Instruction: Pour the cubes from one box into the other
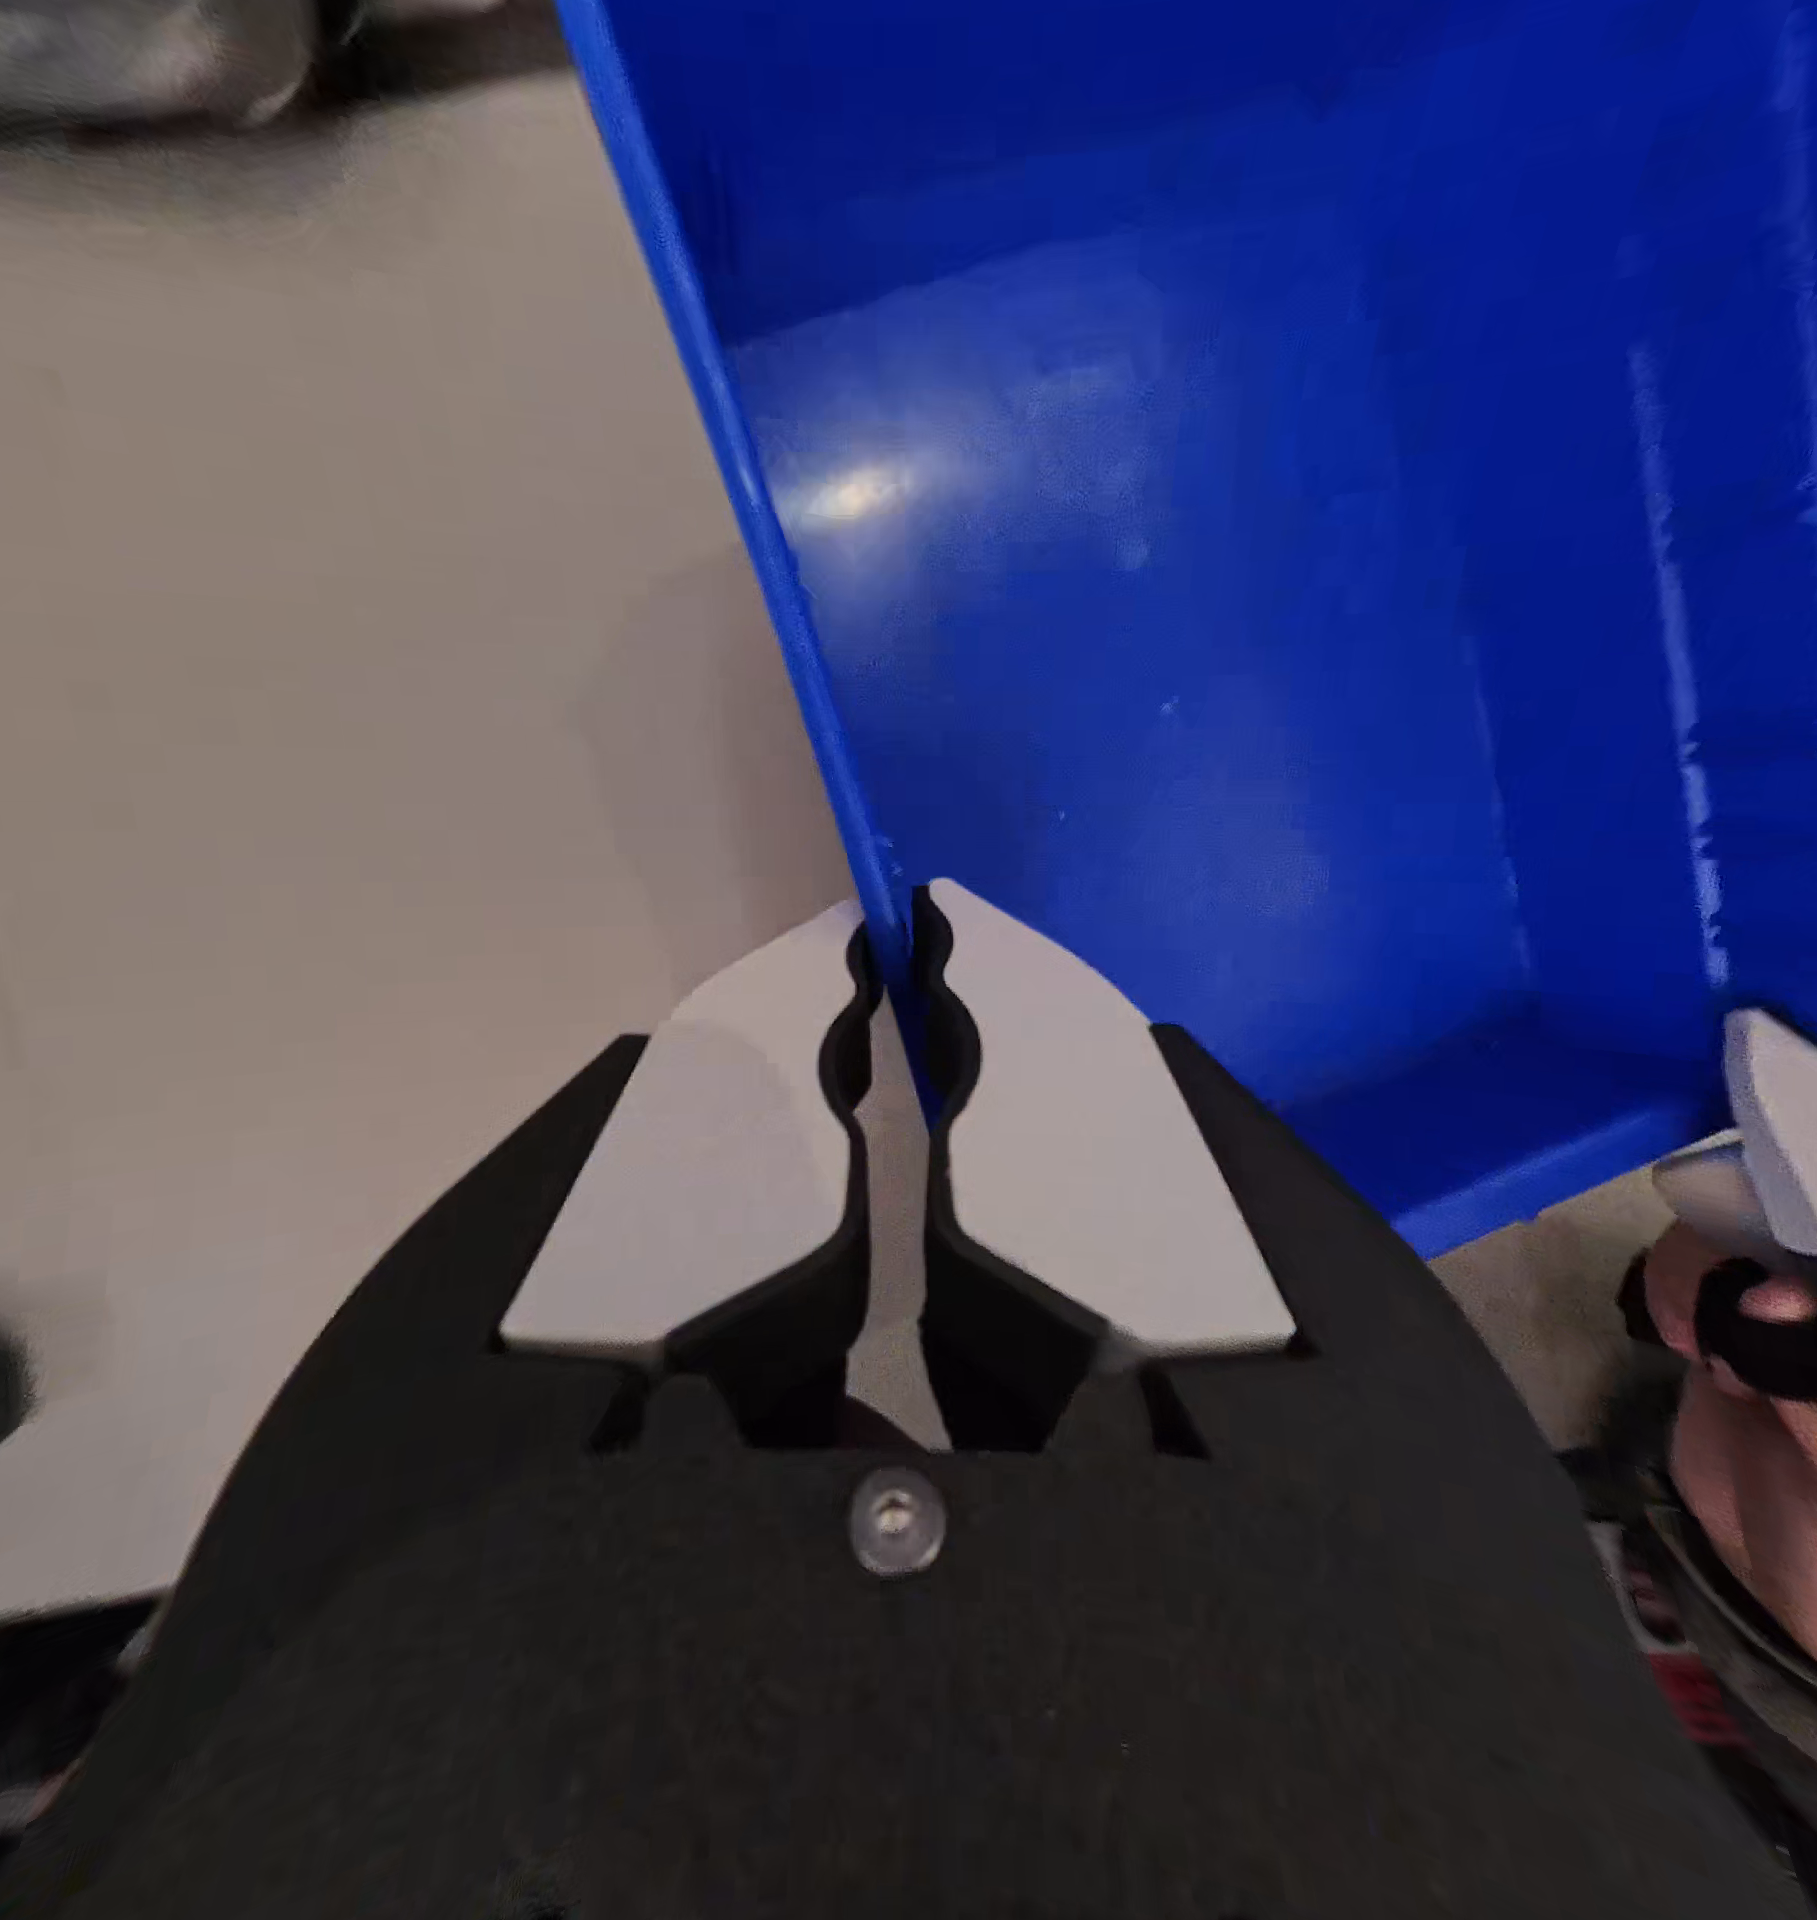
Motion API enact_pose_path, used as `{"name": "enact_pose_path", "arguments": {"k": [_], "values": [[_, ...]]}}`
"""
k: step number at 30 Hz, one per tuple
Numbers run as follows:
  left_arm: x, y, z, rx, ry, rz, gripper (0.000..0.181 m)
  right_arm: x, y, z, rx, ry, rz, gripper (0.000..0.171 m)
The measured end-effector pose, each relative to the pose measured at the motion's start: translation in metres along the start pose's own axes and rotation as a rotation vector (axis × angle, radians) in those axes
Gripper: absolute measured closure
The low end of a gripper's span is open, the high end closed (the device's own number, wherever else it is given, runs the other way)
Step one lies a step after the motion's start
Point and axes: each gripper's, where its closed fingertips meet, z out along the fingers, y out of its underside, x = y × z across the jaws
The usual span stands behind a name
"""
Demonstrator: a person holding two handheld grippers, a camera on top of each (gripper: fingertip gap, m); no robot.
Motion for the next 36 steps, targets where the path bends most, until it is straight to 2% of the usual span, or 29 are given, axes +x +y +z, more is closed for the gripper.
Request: {"name": "enact_pose_path", "arguments": {"k": [4,7,10,13,15,17,19,21,23,26,28,30,32,34,36], "values": [[-0.065,0.021,0.037,-0.118,-0.076,-0.006,0.177,-0.057,0.029,0.027,-0.104,-0.07,0.0,0.164],[-0.074,0.018,0.067,-0.088,0.004,-0.041,0.178,-0.059,0.04,0.042,-0.174,-0.032,-0.015,0.162],[-0.085,0.014,0.094,-0.06,0.062,-0.11,0.178,-0.073,0.058,0.055,-0.256,-0.174,0.087,0.148],[-0.079,0.004,0.097,-0.024,0.216,-0.217,0.174,-0.067,0.054,0.055,-0.269,-0.242,0.08,0.146],[-0.085,-0.001,0.082,0.011,0.192,-0.211,0.161,-0.056,0.042,0.032,-0.27,-0.332,0.066,0.137],[-0.086,-0.004,0.043,0.128,0.14,-0.14,0.159,-0.022,0.022,-0.012,-0.202,-0.371,0.009,0.135],[-0.071,0.009,-0.007,0.285,0.109,-0.087,0.152,0.026,0.006,-0.065,-0.109,-0.391,-0.069,0.134],[-0.037,0.038,-0.052,0.479,0.161,-0.128,0.146,0.091,0.004,-0.113,-0.058,-0.327,-0.136,0.134],[-0.001,0.082,-0.069,0.611,0.184,-0.19,0.146,0.172,0.013,-0.152,-0.042,-0.157,-0.154,0.134],[0.059,0.151,-0.04,0.623,0.228,-0.328,0.146,0.285,0.03,-0.211,-0.005,0.121,-0.063,0.133],[0.09,0.187,-0.007,0.614,0.234,-0.394,0.144,0.338,0.042,-0.247,0.063,0.259,0.002,0.133],[0.1,0.21,0.017,0.639,0.168,-0.424,0.142,0.368,0.059,-0.272,0.101,0.33,0.016,0.136],[0.113,0.211,0.013,0.62,0.214,-0.372,0.136,0.391,0.075,-0.284,0.081,0.389,0.066,0.136],[0.109,0.2,0.002,0.704,0.164,-0.299,0.138,0.401,0.085,-0.282,0.04,0.387,0.097,0.136],[0.106,0.202,0.011,0.685,0.108,-0.249,0.139,0.402,0.093,-0.276,0.009,0.359,0.176,0.135]]}}
